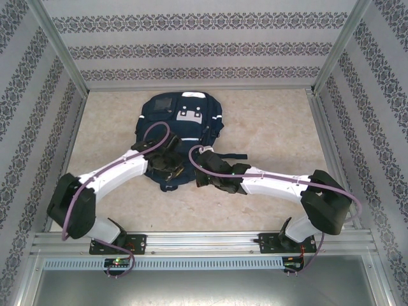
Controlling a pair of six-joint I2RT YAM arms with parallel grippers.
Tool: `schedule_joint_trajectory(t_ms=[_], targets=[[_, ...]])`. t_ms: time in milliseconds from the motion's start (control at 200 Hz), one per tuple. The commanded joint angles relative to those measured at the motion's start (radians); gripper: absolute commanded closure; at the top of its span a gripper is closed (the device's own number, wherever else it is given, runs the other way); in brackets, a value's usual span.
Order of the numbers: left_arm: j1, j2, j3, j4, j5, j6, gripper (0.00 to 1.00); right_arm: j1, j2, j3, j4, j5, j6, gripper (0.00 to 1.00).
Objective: Pack books, pencil case, and school supplies into a backpack
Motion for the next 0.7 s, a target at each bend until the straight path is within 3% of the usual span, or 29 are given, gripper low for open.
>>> schedule_joint_trajectory(t_ms=[0, 190, 335, 529, 694], targets=[[0.094, -0.155, -0.043, -0.213, -0.143, 0.056, 1.00, -0.046, -0.028, -0.029, -0.016, 0.080, -0.047, 1.00], [0.276, -0.365, -0.079, -0.320, -0.115, 0.116, 1.00, -0.133, 0.007, -0.015, 0.033, 0.075, -0.117, 1.00], [0.361, -0.416, -0.021, -0.402, -0.099, 0.189, 1.00, -0.230, 0.072, 0.020, 0.055, 0.071, -0.159, 1.00], [0.388, -0.417, 0.025, -0.422, -0.066, 0.234, 1.00, -0.360, 0.174, 0.088, 0.058, 0.040, -0.176, 1.00], [0.373, -0.370, -0.041, -0.197, 0.161, 0.234, 1.00, -0.401, 0.211, 0.141, 0.042, 0.015, -0.194, 1.00]])
